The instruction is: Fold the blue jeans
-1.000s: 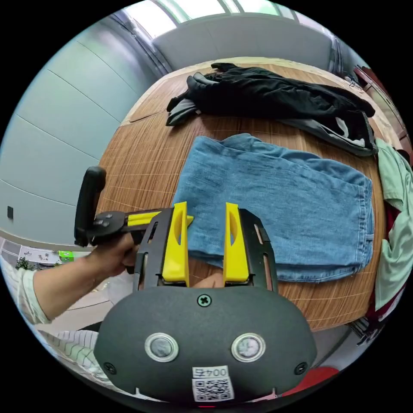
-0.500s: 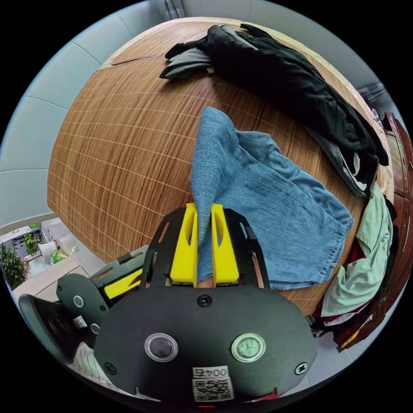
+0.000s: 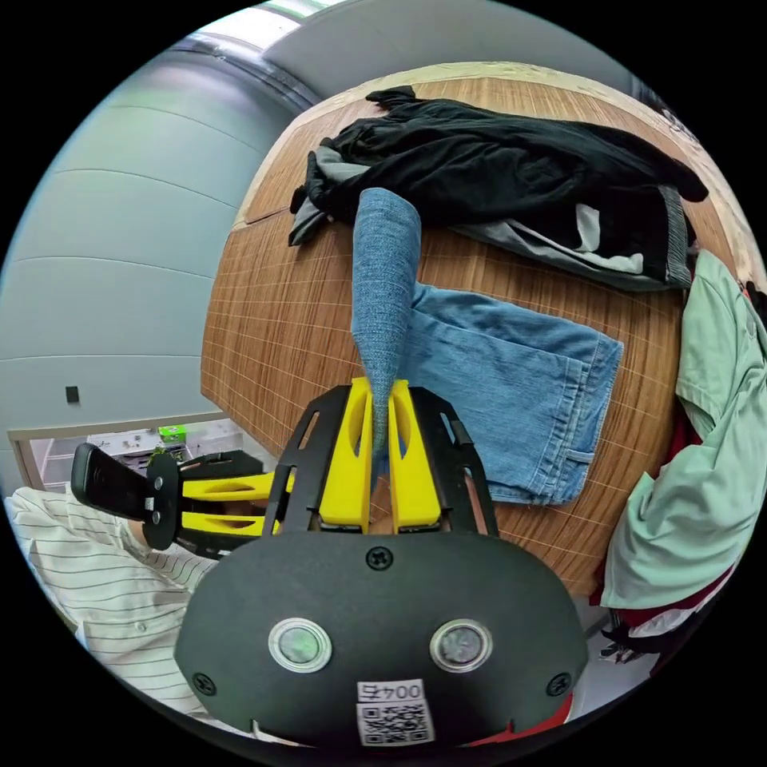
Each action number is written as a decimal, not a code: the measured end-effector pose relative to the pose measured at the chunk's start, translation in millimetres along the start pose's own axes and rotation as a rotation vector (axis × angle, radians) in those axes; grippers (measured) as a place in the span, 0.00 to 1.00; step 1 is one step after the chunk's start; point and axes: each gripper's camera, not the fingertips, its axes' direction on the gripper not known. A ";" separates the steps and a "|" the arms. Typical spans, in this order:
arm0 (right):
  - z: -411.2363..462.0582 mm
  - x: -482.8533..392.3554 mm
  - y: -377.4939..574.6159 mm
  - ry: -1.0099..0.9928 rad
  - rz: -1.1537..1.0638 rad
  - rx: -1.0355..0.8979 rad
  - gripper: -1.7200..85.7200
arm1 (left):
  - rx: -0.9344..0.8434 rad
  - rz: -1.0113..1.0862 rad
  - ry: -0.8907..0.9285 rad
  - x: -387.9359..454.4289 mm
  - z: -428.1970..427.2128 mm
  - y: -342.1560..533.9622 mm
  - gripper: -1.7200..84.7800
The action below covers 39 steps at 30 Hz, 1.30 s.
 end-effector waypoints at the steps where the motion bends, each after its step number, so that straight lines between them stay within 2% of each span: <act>1: -4.8 29.0 3.6 -0.019 0.021 -0.006 0.04 | -0.004 0.005 -0.009 6.7 2.0 -7.6 0.04; 7: -13.8 152.0 20.4 -0.141 0.058 -0.016 0.03 | -0.070 -0.023 -0.132 -12.0 27.4 -47.0 0.04; 22: 5.0 324.1 35.0 -0.097 0.126 -0.115 0.05 | -0.273 0.155 -0.283 -21.1 170.1 -197.0 0.03; 26: -3.6 343.9 53.1 -0.071 0.162 -0.063 0.09 | -0.338 0.178 -0.303 -17.6 199.3 -213.7 0.03; 28: -33.4 349.1 81.5 -0.003 0.245 0.094 0.12 | -0.339 0.175 -0.306 -13.7 199.6 -222.4 0.03; 31: -50.2 337.0 117.5 0.101 0.272 0.225 0.17 | -0.291 0.135 -0.289 -5.8 185.2 -241.0 0.03; 35: -20.3 335.2 136.1 0.134 0.285 0.142 0.19 | -0.285 0.141 -0.227 10.6 184.2 -258.6 0.03; 39: 1.9 337.1 158.0 0.007 0.373 0.172 0.12 | -0.332 0.139 -0.246 6.7 191.3 -258.1 0.03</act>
